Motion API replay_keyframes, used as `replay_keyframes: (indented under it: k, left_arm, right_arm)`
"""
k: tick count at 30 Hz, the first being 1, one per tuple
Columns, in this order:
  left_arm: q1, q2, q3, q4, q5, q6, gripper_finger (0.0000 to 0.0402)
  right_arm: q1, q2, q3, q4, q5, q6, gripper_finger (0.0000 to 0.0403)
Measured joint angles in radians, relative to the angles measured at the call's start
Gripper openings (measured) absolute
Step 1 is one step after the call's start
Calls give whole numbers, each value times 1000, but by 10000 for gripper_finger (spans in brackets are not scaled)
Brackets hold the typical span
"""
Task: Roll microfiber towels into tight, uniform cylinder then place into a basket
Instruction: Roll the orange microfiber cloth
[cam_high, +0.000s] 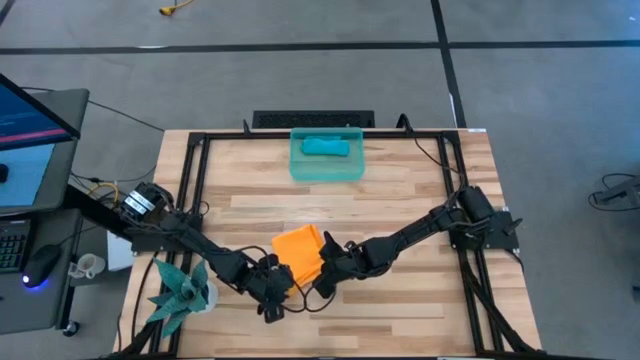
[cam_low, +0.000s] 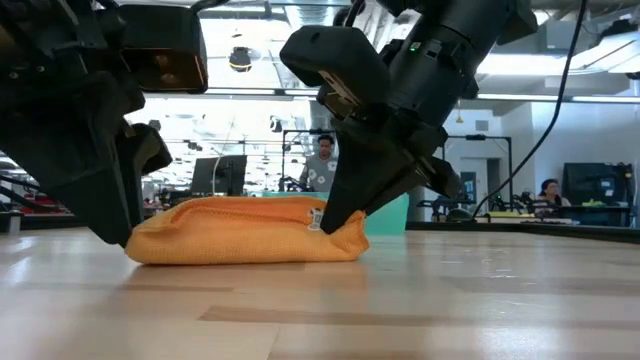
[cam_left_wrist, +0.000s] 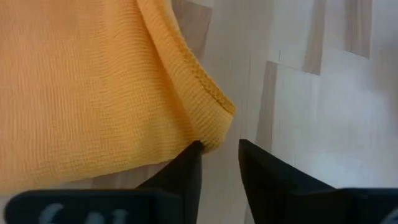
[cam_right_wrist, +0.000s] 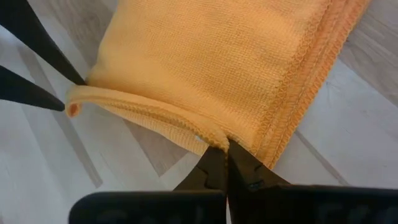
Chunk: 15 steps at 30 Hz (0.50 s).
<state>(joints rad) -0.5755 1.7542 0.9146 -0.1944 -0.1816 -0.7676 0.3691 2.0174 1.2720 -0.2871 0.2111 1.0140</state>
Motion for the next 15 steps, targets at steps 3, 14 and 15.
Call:
replay_keyframes:
  k: [3, 14, 15]
  left_arm:
    - [-3, -1, 16, -36, -1, 27, 102]
    - [-122, -25, 136, -57, -199, 248, 87]
    - [-130, -16, 135, -12, -213, 276, 87]
  right_arm:
    - [0, 0, 0, -1, 0, 0, 10]
    - [-8, 0, 0, -5, -8, 8, 10]
    - [-8, 0, 0, -7, -7, 8, 10]
